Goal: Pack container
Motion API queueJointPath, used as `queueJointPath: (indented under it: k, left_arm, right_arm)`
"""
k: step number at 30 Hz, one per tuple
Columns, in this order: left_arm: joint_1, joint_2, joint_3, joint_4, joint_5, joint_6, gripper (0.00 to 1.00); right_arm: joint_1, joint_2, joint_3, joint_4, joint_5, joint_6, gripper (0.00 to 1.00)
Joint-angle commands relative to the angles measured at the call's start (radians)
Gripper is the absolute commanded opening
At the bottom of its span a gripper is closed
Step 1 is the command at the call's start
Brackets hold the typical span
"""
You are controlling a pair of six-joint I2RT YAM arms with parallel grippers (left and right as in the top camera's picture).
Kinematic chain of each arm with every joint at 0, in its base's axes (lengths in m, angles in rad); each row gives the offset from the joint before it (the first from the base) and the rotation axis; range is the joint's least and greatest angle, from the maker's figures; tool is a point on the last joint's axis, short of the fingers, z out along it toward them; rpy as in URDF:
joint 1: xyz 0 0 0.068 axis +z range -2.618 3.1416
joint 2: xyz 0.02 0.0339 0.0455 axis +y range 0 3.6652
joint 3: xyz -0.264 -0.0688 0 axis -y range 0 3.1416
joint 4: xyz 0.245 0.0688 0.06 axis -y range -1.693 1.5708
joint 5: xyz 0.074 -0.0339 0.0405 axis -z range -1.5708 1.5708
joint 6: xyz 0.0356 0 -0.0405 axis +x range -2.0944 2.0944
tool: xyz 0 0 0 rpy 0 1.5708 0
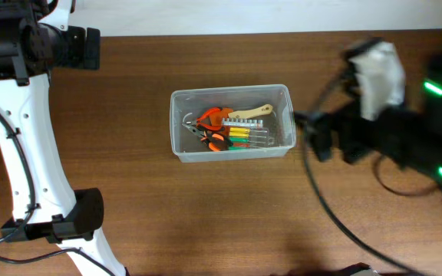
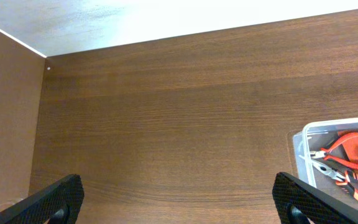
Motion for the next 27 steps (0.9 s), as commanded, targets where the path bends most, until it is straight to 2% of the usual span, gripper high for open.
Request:
queueJointPath:
  k: [1,5,8,13,17,21,27]
  left_arm:
    - [0.003,-0.002,-0.001,-0.001,-0.011,-0.013,0.99]
    - [0.003,-0.002,-0.001,-0.001,-0.011,-0.013,0.99]
    - [0.003,-0.002,-0.001,-0.001,-0.011,-0.013,0.99]
    - [0.003,-0.002,-0.001,-0.001,-0.011,-0.013,0.99]
    - [0.003,-0.002,-0.001,-0.001,-0.011,-0.013,0.99]
    - [0.003,-0.002,-0.001,-0.001,-0.011,-0.013,0.99]
    - [0.003,-0.002,-0.001,-0.001,-0.011,-0.013,0.99]
  right_arm:
    - [-0.079,-0.129,-0.133,0.09,0.117,-0.046,0.99]
    - [-0.165,-0.388,-0.512,0.383,0.148,-0.139,0.98]
    - [-0.189,-0.557,-0.77,0.513,0.147,-0.142,0.99]
    - [-0.215,-0.822,-1.162,0.573,0.147,-0.146,0.99]
    - [-0.266,-0.96,-1.39,0.573,0.15,-0.146,0.99]
    - [-0.306,-1.077,-1.604,0.621,0.148,-0.145,0.98]
    - [-0.311,-1.213,-1.826,0.74,0.143,-0.145,0.98]
